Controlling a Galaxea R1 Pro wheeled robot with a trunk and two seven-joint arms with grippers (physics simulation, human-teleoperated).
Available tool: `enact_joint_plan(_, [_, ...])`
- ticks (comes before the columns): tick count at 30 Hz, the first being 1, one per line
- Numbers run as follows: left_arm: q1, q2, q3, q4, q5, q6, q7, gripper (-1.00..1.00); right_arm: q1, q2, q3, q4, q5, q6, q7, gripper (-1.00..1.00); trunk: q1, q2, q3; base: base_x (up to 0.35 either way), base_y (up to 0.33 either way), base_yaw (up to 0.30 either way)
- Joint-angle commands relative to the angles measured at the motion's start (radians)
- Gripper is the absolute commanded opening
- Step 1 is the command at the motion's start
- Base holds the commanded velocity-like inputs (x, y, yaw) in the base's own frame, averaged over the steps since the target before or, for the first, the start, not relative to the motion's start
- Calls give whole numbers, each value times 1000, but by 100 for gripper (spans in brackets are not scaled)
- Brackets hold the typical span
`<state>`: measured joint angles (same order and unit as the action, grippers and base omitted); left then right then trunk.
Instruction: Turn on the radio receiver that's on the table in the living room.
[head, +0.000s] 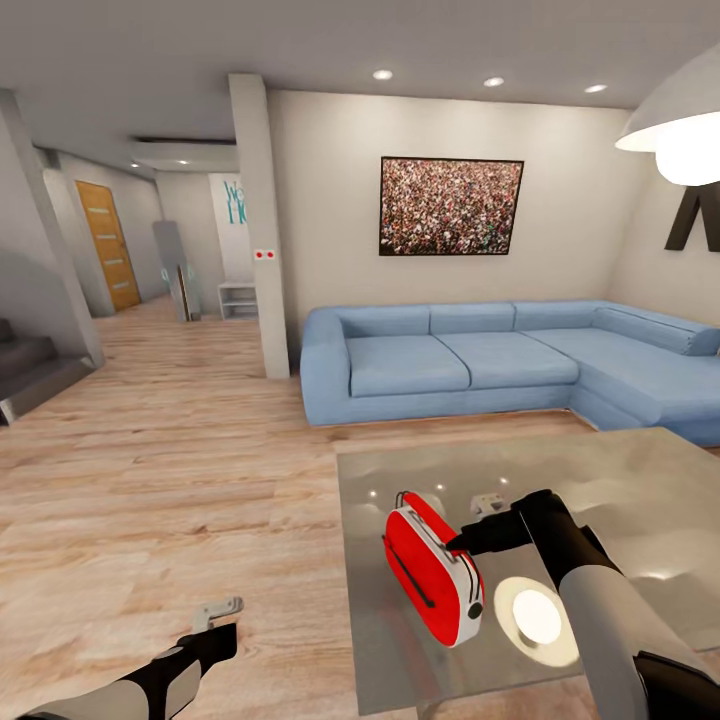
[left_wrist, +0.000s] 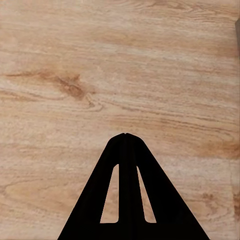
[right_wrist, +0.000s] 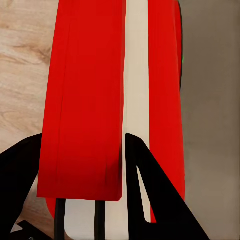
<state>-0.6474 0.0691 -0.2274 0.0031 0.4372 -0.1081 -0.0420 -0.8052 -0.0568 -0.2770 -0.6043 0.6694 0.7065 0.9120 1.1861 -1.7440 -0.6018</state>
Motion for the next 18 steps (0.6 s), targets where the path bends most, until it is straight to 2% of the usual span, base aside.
enact_joint_plan(1, [0, 0, 0, 0, 0, 0, 0, -100, 0, 0, -1, 0, -7, 2, 1, -100, 0, 0, 0, 12, 0, 0])
enact_joint_plan(9, [0, 0, -1, 1, 0, 1, 2, -100, -1, 0, -1, 0, -7, 2, 1, -100, 0, 0, 0, 2, 0, 0])
enact_joint_plan(13, [0, -1, 0, 1, 0, 1, 3, -100, -1, 0, -2, 0, -7, 1, 1, -100, 15, -28, -12, 0, 0, 0])
enact_joint_plan(18, [0, 0, 0, 2, 0, 1, 3, -100, -1, 0, -2, 1, -7, -10, 1, -100, 15, -28, -12, 0, 0, 0])
